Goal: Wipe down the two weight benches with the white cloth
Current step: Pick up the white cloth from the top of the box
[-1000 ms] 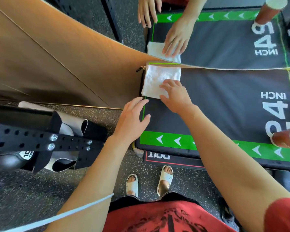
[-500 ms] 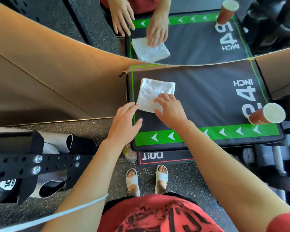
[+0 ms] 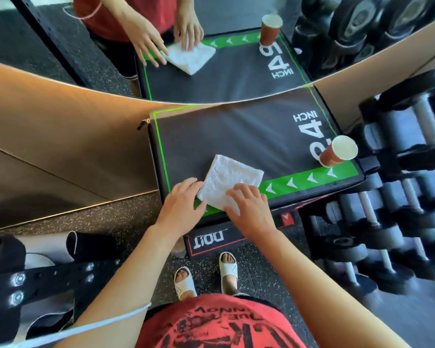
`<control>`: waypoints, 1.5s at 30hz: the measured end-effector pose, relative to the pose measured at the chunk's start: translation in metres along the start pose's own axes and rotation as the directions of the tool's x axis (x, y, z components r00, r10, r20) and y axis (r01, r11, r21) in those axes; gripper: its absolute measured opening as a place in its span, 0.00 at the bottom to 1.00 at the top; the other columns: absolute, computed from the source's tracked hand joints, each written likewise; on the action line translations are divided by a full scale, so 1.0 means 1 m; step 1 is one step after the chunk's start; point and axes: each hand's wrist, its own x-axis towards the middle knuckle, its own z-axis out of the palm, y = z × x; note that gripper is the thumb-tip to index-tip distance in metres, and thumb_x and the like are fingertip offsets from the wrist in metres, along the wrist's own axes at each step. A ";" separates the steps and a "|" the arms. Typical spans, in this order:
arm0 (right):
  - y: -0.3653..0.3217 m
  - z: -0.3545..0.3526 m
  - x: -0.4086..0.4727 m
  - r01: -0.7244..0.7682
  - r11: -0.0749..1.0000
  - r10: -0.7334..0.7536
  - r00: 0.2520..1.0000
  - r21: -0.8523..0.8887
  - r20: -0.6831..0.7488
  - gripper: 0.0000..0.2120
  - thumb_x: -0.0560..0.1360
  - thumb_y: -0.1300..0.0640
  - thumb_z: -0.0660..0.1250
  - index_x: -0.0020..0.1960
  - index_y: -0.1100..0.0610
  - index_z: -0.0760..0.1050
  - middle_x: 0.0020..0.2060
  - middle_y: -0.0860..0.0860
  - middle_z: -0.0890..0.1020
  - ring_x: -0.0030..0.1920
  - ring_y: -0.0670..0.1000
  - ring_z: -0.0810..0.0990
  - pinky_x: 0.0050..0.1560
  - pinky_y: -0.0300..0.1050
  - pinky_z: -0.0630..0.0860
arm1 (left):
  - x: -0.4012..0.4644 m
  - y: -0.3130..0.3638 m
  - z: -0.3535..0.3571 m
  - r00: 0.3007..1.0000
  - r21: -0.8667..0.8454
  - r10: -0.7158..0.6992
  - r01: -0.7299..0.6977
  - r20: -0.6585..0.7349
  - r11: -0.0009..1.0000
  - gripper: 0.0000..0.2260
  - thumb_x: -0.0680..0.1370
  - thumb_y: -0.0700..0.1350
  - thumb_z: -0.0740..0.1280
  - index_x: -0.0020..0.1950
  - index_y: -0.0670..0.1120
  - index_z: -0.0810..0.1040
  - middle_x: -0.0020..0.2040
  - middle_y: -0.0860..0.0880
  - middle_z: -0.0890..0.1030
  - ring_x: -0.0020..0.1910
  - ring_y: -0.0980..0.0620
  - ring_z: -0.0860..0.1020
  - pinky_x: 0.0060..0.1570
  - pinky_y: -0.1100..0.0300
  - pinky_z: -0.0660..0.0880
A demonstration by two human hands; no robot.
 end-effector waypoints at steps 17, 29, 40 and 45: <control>0.013 0.004 0.062 0.204 0.979 -0.204 0.977 0.009 0.063 0.41 0.69 0.25 0.65 0.77 0.41 0.65 0.79 0.47 0.63 0.80 0.56 0.59 0.78 0.59 0.57 | -0.015 -0.015 0.012 0.998 0.078 -0.062 0.064 -0.022 0.995 0.26 0.79 0.47 0.72 0.77 0.51 0.73 0.80 0.52 0.68 0.79 0.50 0.65 0.79 0.50 0.63; 0.008 0.020 0.034 0.204 0.976 -0.215 0.962 -0.079 -0.168 0.20 0.75 0.39 0.68 0.60 0.50 0.77 0.57 0.50 0.77 0.51 0.58 0.74 0.47 0.54 0.71 | -0.017 -0.012 0.019 0.995 0.065 -0.075 0.079 -0.063 0.995 0.28 0.77 0.48 0.73 0.76 0.49 0.73 0.80 0.52 0.68 0.79 0.50 0.66 0.79 0.53 0.60; -0.002 0.003 0.061 0.132 0.991 -0.135 0.985 -0.032 -0.111 0.25 0.76 0.37 0.67 0.67 0.49 0.72 0.62 0.49 0.75 0.59 0.57 0.73 0.52 0.55 0.74 | -0.016 -0.009 0.017 0.993 0.050 -0.105 0.108 -0.046 0.993 0.30 0.76 0.50 0.74 0.77 0.50 0.72 0.80 0.54 0.66 0.79 0.51 0.65 0.79 0.53 0.60; 0.006 0.009 0.058 0.216 0.975 -0.220 0.971 -0.051 -0.093 0.25 0.76 0.37 0.65 0.68 0.47 0.72 0.66 0.48 0.73 0.65 0.57 0.71 0.57 0.57 0.73 | -0.016 -0.008 0.016 0.993 0.049 -0.108 0.110 -0.038 0.993 0.30 0.76 0.50 0.74 0.77 0.50 0.72 0.81 0.53 0.66 0.79 0.50 0.65 0.79 0.53 0.60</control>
